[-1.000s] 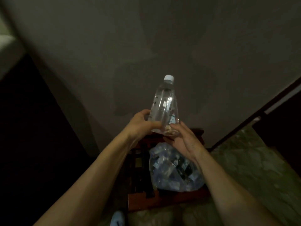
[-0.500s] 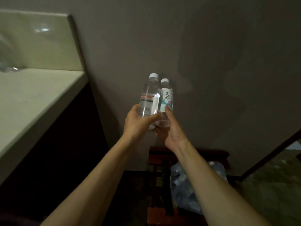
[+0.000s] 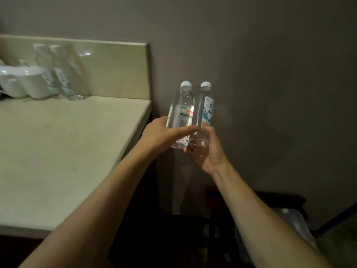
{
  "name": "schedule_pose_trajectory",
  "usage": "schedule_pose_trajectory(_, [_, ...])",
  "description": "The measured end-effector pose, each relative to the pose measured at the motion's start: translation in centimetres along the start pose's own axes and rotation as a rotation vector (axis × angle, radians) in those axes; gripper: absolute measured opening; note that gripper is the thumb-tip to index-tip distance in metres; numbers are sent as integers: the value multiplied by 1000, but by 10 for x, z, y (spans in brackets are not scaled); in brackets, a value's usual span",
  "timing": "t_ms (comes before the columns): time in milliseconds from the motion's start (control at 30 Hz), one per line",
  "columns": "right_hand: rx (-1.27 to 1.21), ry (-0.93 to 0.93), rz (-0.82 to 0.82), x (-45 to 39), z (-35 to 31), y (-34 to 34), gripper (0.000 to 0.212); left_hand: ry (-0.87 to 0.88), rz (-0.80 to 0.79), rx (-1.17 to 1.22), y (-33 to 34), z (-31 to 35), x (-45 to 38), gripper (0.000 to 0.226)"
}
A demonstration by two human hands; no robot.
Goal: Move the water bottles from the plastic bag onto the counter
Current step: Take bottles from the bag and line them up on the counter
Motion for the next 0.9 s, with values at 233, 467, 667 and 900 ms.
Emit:
schedule_pose_trajectory(233, [22,-14,-16,-15,63,88,45,-21,-81,-459,-115,-19,4,52])
schedule_pose_trajectory(467, [62,-53,-24,-31,97,139,50,41,-73,-720,-181,-35,12,66])
schedule_pose_trajectory(667, [72,-108,-63,-63,93,153,51,97,35,-682,-200,-42,-4,68])
schedule_pose_trajectory(900, [7,-49,-127,-91,95,163,50,70,116,-418,-210,-61,-20,62])
Point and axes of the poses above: each hand's wrist, its own x-axis away from the middle knuckle, its own y-axis out of the palm, z = x × y, the point moved 3 cm from there along -x, towards the middle knuckle, and after that the axes turned 2 degrees about -x, right-handed, at the moved point
